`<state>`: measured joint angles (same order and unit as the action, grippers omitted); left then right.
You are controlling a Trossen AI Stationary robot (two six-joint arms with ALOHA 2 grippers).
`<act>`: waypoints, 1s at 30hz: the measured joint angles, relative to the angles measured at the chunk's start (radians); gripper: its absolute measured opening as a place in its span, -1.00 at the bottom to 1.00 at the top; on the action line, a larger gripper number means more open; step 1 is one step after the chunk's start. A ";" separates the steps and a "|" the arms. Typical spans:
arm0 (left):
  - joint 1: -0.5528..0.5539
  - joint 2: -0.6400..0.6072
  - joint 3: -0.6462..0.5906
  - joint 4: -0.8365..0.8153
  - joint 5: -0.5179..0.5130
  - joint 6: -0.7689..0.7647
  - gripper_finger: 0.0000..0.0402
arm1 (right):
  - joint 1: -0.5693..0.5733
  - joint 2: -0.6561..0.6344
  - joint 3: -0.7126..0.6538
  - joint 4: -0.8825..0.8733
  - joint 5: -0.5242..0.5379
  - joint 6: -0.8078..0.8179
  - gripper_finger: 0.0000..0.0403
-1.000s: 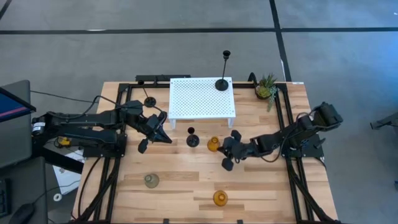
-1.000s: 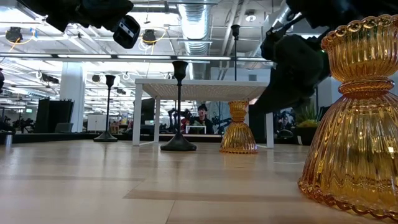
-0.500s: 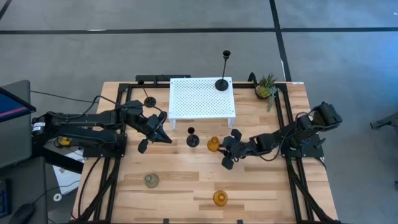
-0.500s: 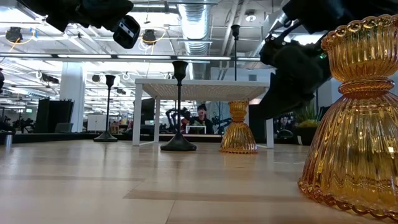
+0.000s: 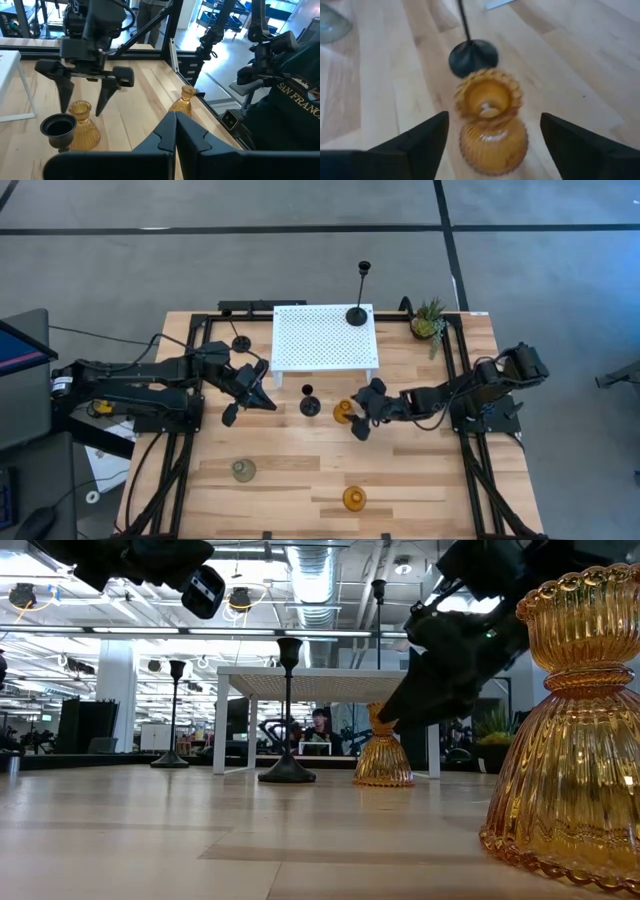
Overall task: Pick & Place candle stick holders
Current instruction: Put the top orange candle holder on the shelf
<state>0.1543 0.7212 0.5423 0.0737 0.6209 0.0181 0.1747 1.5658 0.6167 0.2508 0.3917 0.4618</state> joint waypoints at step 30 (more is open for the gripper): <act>0.000 0.000 0.000 -0.035 0.000 0.000 -0.98 | -0.067 0.153 0.097 0.065 -0.208 -0.053 0.35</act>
<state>0.1544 0.7212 0.5423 0.0384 0.6209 0.0185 0.1074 1.7192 0.7136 0.3153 0.1832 0.4083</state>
